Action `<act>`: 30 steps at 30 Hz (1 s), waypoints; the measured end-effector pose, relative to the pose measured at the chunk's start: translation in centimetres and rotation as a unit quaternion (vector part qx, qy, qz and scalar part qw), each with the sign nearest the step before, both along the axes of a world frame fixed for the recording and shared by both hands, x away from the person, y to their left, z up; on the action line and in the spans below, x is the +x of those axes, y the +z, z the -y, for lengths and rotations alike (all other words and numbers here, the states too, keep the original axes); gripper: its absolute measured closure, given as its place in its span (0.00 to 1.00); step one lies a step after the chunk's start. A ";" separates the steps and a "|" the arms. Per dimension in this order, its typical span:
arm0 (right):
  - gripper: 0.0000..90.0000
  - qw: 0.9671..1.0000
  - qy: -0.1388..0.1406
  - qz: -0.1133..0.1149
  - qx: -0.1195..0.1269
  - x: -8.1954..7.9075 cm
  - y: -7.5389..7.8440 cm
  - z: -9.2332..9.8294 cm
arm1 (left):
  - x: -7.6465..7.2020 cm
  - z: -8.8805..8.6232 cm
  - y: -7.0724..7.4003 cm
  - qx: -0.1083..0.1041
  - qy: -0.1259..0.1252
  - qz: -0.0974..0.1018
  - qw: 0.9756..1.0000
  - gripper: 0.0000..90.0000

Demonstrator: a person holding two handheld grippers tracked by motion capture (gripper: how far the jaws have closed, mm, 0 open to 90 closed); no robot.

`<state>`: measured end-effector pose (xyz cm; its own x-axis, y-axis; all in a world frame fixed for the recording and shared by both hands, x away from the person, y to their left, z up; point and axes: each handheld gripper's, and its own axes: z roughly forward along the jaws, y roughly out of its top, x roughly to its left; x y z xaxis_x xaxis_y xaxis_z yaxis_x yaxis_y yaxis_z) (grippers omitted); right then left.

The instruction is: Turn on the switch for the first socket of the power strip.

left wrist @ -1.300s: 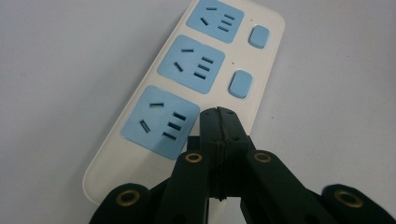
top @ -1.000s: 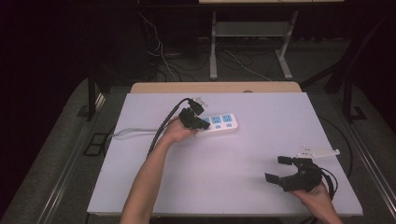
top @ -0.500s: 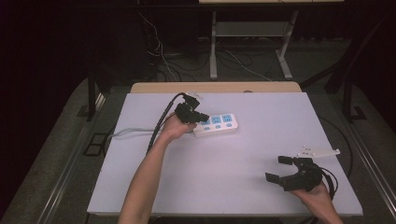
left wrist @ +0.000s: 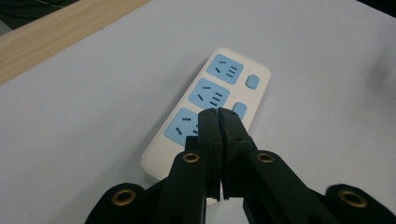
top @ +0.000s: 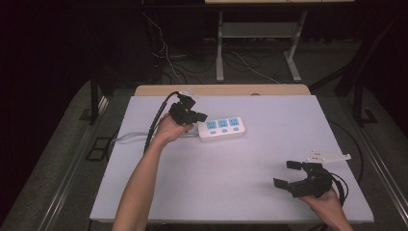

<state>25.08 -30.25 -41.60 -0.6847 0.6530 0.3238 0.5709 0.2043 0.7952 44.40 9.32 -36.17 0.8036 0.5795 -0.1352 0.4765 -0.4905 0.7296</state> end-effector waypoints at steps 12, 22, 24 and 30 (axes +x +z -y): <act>0.02 1.000 0.001 0.001 0.002 -0.1 0.0 0.0 | -1.7 -1.4 0.7 -0.026 0.018 -0.018 0.999 0.64; 0.02 1.000 0.003 0.001 0.001 -0.1 0.0 0.0 | -4.3 -2.7 0.5 -0.047 0.028 -0.020 0.998 0.10; 0.02 1.000 0.003 0.000 0.002 -0.1 0.0 -0.1 | -4.9 -2.6 0.4 -0.041 0.030 -0.018 0.999 0.03; 0.02 1.000 0.004 0.002 0.002 -0.1 0.1 -0.1 | -6.4 -3.1 -0.2 -0.042 0.040 -0.013 0.998 0.00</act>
<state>24.95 -30.11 -41.55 -0.6917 0.6458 0.3233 0.5658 0.2063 0.7983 38.02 12.42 -36.35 0.7508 0.6275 -0.2059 0.5312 -0.3884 0.7530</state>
